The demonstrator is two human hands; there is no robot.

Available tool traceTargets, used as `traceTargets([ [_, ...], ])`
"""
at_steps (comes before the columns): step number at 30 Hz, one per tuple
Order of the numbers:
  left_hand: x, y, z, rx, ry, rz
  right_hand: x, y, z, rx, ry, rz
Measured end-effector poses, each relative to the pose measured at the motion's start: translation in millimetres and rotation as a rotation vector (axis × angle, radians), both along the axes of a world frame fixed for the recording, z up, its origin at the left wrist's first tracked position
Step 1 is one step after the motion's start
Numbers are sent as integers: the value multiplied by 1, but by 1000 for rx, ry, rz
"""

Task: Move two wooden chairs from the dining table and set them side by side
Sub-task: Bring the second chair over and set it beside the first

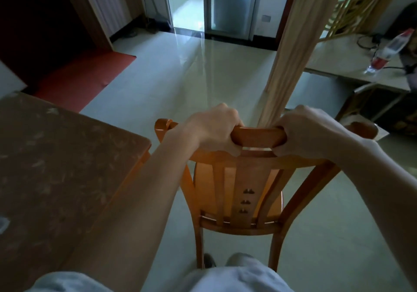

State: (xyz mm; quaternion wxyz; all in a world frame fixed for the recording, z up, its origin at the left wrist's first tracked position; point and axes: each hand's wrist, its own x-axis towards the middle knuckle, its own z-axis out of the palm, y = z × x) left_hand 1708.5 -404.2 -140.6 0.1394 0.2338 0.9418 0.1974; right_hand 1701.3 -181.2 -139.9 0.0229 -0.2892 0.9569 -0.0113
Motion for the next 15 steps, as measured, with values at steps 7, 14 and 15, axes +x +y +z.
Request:
traceTargets([
  [7, -110, -32, -4, -16, -7, 21, -114, -33, -7, -21, -58, 11],
  [14, -215, -56, -11, -63, -79, 110, -234, -60, -30, -32, -111, 64],
  [15, -226, -60, -12, -62, -95, 128, -247, -64, -31, -37, -122, 76],
])
